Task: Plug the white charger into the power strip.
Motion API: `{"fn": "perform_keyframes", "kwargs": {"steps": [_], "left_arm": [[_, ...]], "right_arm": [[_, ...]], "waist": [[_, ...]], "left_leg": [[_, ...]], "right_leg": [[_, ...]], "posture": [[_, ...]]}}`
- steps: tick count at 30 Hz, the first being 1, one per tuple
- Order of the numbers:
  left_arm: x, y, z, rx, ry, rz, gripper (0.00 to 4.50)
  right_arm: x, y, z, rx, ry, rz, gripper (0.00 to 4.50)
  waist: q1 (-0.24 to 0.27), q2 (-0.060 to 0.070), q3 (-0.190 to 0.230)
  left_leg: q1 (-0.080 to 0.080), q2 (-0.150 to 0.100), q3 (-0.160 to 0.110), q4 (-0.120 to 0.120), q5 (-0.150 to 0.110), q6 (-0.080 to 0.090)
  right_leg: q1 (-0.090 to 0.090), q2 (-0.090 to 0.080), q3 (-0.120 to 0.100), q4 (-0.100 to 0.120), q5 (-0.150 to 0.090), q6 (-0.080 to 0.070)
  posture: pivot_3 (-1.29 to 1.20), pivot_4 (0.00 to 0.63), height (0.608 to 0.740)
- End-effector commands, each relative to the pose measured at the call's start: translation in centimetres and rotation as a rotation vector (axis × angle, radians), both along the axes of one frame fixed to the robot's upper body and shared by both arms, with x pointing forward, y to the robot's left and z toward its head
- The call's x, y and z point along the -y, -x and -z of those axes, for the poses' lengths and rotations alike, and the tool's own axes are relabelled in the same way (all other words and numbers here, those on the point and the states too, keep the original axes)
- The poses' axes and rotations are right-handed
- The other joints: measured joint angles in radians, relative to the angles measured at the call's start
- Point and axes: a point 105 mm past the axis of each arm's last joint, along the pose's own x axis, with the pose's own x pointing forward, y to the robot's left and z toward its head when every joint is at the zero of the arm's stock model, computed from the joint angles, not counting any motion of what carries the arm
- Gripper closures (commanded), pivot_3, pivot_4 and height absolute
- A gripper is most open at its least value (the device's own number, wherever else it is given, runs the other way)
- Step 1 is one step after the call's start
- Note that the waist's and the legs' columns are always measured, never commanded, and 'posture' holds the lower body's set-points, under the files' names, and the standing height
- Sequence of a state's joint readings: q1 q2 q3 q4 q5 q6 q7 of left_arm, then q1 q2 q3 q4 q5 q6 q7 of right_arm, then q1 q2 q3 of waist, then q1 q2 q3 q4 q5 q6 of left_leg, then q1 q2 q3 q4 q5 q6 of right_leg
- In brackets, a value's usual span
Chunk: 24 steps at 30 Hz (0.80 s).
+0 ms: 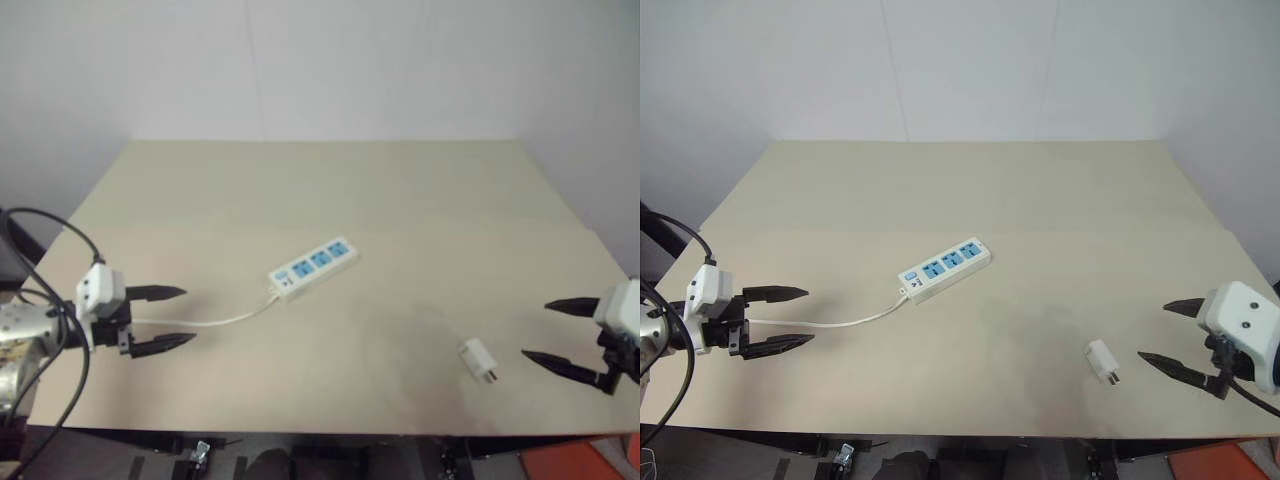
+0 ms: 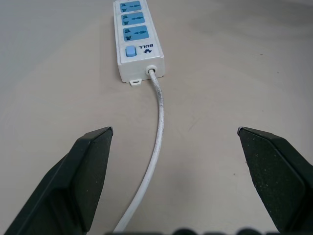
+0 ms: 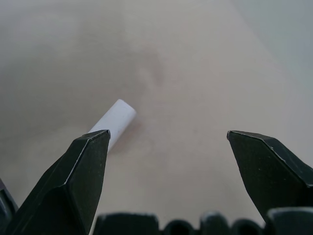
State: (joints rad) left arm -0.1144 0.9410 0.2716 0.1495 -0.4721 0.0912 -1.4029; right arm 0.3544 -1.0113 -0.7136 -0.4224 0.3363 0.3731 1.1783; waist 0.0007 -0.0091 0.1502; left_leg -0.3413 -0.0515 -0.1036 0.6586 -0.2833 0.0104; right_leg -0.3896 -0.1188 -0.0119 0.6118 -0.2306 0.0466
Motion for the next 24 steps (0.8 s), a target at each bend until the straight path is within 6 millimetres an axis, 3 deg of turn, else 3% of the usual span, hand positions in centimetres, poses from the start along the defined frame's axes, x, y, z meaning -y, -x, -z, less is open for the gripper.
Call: {"fn": "perform_keyframes", "kwargs": {"steps": [1,24], "left_arm": [[-0.05,-0.20,-0.65,0.033,-0.008,0.004,0.02],[0.17,-0.48,-0.39,0.028,-0.005,0.006,0.02]], "right_arm": [[-0.19,0.03,-1.14,0.054,0.017,-0.013,0.00],[-0.31,0.90,-0.60,0.005,0.031,-0.030,0.00]], "waist": [[0.000,0.000,0.000],[0.001,0.000,0.000]], "left_leg": [[0.000,0.000,0.000,0.000,0.000,0.000],[0.000,0.001,0.000,0.000,0.000,0.000]], "right_leg": [[0.000,0.000,0.000,0.000,0.000,0.000],[0.000,0.000,0.001,0.000,-0.001,0.002]], "posture": [[0.00,0.150,0.740],[0.00,0.150,0.740]]}}
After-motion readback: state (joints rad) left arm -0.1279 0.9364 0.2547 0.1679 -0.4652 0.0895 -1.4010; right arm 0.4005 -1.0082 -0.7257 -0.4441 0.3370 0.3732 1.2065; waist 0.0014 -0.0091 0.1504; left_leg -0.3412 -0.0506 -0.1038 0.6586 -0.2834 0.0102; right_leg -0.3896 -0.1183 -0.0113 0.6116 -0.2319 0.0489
